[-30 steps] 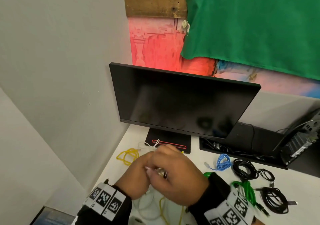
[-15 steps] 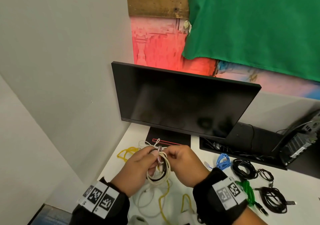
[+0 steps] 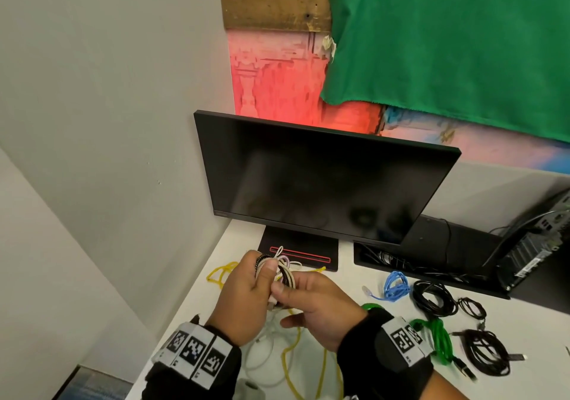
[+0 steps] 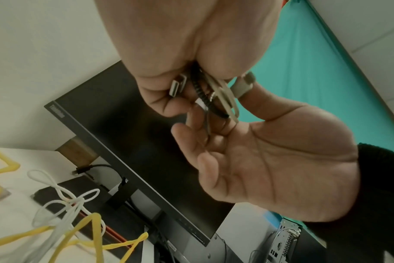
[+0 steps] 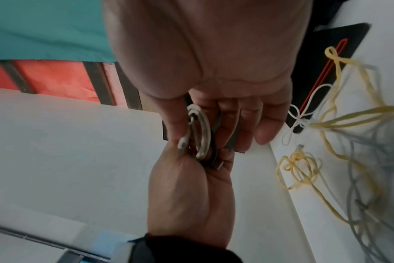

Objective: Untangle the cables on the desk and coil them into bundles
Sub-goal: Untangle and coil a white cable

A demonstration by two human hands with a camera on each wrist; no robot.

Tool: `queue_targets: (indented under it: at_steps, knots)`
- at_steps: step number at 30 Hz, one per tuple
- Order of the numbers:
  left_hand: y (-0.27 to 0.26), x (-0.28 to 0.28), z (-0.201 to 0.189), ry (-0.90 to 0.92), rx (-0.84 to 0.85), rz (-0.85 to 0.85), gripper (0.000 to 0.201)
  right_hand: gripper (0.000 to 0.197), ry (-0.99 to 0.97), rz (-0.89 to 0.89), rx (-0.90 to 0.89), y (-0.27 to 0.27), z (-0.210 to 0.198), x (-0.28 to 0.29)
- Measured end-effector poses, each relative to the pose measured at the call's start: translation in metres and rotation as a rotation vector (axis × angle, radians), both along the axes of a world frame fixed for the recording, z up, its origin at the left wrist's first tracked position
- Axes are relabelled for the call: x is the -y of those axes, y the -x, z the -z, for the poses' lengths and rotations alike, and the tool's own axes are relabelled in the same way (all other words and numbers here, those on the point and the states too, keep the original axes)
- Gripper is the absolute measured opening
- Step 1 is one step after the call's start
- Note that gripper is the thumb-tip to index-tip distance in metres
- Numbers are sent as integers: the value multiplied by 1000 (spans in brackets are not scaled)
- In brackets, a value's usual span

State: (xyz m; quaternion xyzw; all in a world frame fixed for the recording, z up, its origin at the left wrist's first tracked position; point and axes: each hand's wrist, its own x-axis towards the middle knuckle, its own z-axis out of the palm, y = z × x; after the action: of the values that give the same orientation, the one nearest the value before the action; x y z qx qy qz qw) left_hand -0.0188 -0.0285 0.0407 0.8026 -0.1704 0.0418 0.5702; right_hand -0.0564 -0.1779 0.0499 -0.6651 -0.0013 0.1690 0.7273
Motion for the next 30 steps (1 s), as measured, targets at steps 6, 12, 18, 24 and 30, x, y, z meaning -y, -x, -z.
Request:
queue_targets:
  at_steps: [6,12,18,24,30]
  knots:
    - [-2,0,12,32,-64,-72,18,11,312,66,63,-8,5,-2]
    - [-6,-15,12,74,-382,195,37,24,670,-79,169,-8,4,16]
    - [-9,-17,5,-57,-385,166,23,25,845,-210,223,-2,1,13]
    - [-7,-17,12,-159,-252,104,39,45,916,-191,345,3,4,13]
    - [7,-4,13,-144,-173,131,33,46,809,-34,341,3,6,7]
